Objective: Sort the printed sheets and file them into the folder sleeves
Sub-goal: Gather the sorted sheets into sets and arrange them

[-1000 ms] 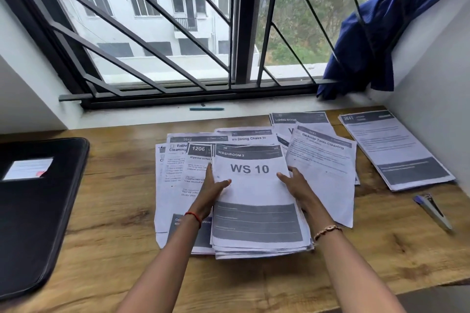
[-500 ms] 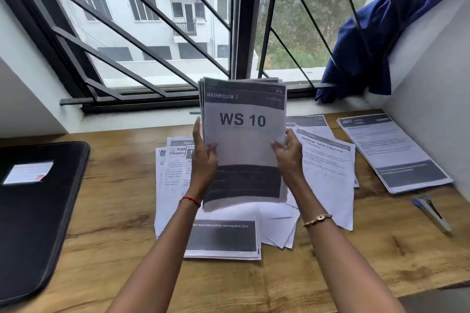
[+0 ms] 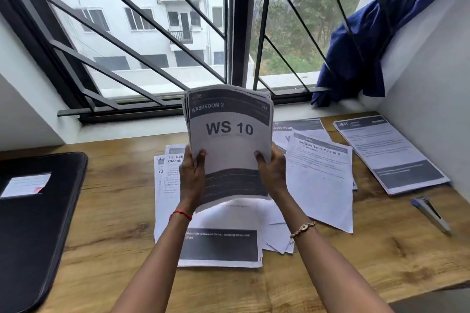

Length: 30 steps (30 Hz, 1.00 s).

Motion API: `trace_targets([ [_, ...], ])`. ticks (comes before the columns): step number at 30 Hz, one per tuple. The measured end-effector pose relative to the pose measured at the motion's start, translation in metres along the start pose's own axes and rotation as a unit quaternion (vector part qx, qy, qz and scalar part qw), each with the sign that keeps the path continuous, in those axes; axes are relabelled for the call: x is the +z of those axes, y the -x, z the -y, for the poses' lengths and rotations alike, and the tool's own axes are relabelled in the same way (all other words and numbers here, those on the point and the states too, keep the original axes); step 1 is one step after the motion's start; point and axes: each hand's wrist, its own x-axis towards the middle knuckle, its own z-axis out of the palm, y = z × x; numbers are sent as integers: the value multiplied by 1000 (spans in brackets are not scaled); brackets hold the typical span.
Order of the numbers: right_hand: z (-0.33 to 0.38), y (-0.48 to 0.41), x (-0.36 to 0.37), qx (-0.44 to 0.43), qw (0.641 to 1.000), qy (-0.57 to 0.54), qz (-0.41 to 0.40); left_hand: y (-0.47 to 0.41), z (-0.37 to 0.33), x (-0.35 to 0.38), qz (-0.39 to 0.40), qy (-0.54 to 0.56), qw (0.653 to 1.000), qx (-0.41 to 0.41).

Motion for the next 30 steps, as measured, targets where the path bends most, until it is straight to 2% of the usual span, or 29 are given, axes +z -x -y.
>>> trace_targets([
  [4, 7, -18, -14, 77, 996, -31, 20, -20, -9, -5, 62, 20, 998, -21],
  [8, -6, -33, -37, 142, 988, -48, 31, -28, 0, 10, 130, 31, 987, -88],
  [14, -54, -51, -85, 278, 958, -65, 9, -26, 13, 66, 211, 12, 958, -194],
  [17, -87, -67, -121, 326, 943, -60, -15, -34, 24, 104, 230, -48, 943, -237],
  [22, -140, -93, -187, 392, 912, -114, -44, -48, 20, 172, 147, -142, 963, -177],
  [26, -169, -108, -221, 403, 901, -137, -85, -68, 28, 213, 157, -207, 957, -132],
  [30, -190, -126, -240, 426, 883, -170, -99, -95, 45, 247, 150, -272, 942, -125],
])
